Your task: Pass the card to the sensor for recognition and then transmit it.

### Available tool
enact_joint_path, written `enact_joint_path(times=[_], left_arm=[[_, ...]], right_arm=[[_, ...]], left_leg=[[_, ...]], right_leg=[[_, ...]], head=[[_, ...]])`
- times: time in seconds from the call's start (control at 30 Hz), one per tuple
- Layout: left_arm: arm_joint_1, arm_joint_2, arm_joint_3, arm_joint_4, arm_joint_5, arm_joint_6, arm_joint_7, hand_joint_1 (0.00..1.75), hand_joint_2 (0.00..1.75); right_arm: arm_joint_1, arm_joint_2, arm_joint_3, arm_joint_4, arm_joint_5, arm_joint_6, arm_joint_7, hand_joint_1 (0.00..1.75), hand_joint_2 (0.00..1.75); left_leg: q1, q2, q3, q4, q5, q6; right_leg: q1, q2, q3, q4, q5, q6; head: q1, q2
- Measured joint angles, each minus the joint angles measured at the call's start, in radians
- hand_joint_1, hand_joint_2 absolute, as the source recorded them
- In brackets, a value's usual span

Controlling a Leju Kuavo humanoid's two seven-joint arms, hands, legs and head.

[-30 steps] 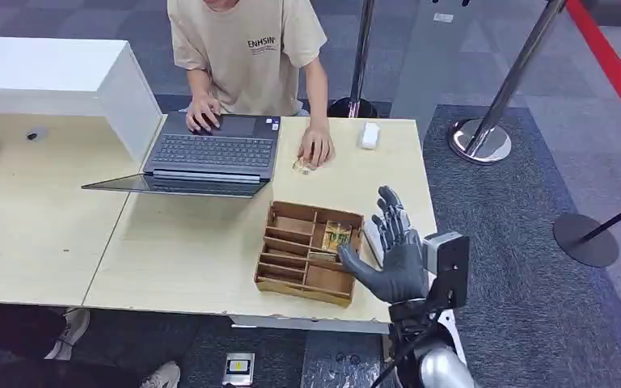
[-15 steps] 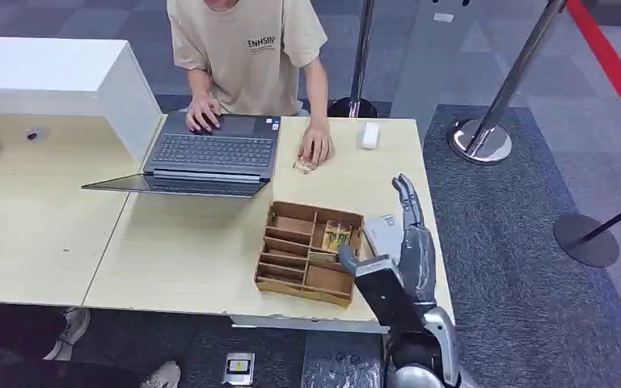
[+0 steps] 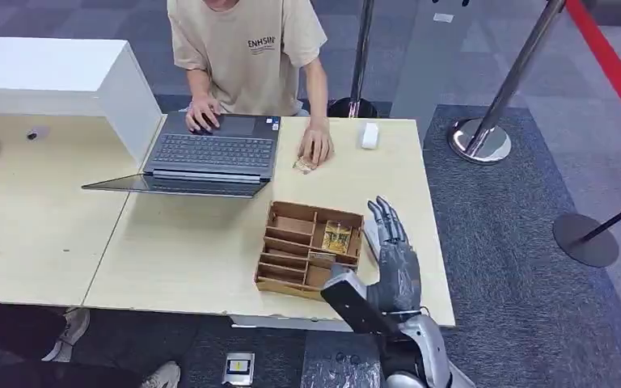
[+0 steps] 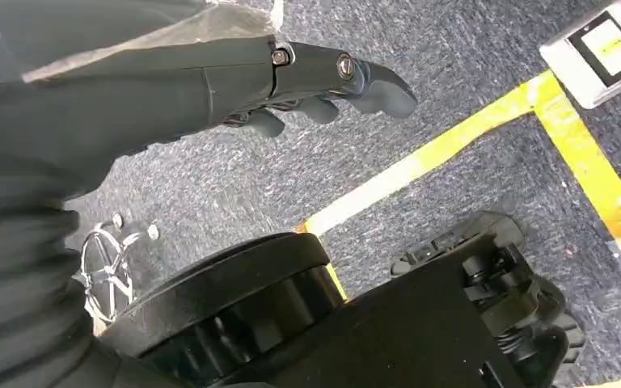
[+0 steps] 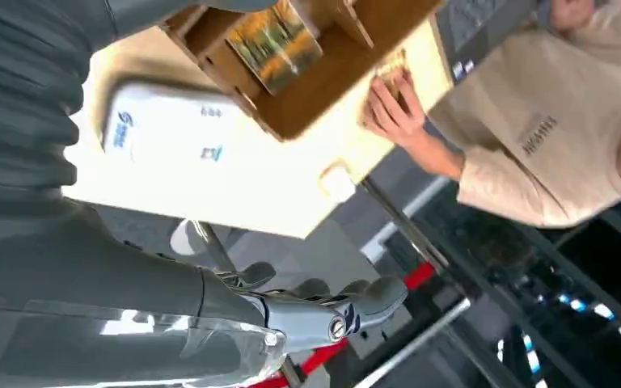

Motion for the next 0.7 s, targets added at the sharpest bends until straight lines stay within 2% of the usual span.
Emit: enact_joint_path(times=[0.13,0.33,0.53,0.7], left_arm=[[-0.001,0.0,0.0,0.0,-0.011,-0.001,-0.002,0.0,1.75],[-0.002,0.0,-0.002,0.0,-0.023,-0.005,-0.013,0.0,1.75],[-0.002,-0.001,-0.003,0.0,-0.028,-0.011,-0.017,0.0,1.75],[-0.002,-0.002,-0.011,0.0,-0.029,-0.018,-0.016,0.0,1.75]], right_arm=[[-0.035,0.009,0.025,0.06,-0.055,0.009,-0.047,0.0,1.75],[-0.104,0.063,0.059,0.152,-0.101,0.005,-0.095,0.0,1.75],[-0.143,0.114,0.084,0.257,-0.129,-0.041,-0.129,0.0,1.75],[-0.167,0.13,0.096,0.33,-0.132,-0.053,-0.152,0.0,1.75]], left_leg=[[0.0,0.0,0.0,0.0,0.0,0.0],[0.0,0.0,0.0,0.0,0.0,0.0],[0.0,0.0,0.0,0.0,0.0,0.0],[0.0,0.0,0.0,0.0,0.0,0.0]], right_leg=[[0.0,0.0,0.0,0.0,0.0,0.0],[0.0,0.0,0.0,0.001,0.0,0.0],[0.0,0.0,0.0,0.001,0.0,0.0],[0.0,0.0,0.0,0.0,0.0,0.0]], head=[[0.0,0.0],[0.0,0.0],[0.0,0.0],[0.0,0.0]])
